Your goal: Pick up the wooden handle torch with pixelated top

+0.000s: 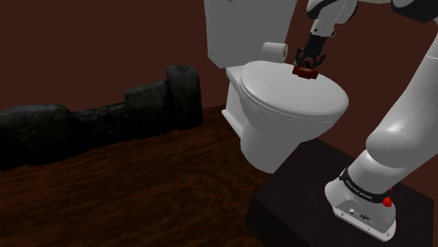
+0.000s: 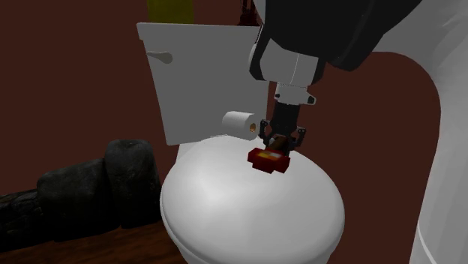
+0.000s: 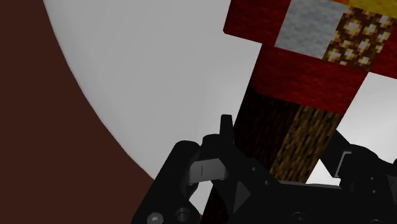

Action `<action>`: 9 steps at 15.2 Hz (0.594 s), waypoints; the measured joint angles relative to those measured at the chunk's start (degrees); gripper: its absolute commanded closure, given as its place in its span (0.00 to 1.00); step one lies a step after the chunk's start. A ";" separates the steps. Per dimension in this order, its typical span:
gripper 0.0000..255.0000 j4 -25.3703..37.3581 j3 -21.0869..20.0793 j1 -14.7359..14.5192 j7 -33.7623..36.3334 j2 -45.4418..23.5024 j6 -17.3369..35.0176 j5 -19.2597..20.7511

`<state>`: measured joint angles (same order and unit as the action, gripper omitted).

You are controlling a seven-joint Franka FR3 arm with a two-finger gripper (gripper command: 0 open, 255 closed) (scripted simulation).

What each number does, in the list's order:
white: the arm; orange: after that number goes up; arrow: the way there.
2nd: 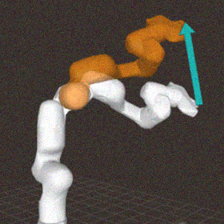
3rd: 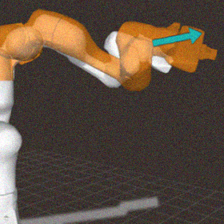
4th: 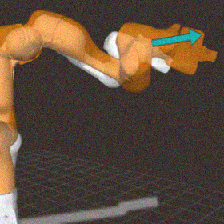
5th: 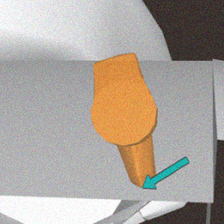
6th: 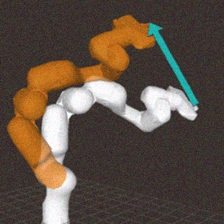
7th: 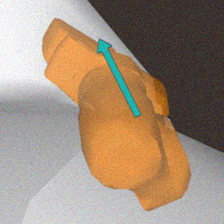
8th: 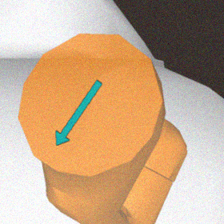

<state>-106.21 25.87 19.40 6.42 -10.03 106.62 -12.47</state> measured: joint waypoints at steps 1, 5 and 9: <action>1.00 -0.01 0.01 0.00 0.00 0.01 0.03 -0.01; 1.00 -0.06 0.01 0.01 0.00 0.03 0.11 -0.01; 1.00 0.78 0.05 0.03 0.15 0.11 -0.96 0.13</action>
<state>-105.44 25.92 19.43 6.57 -9.92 105.66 -12.34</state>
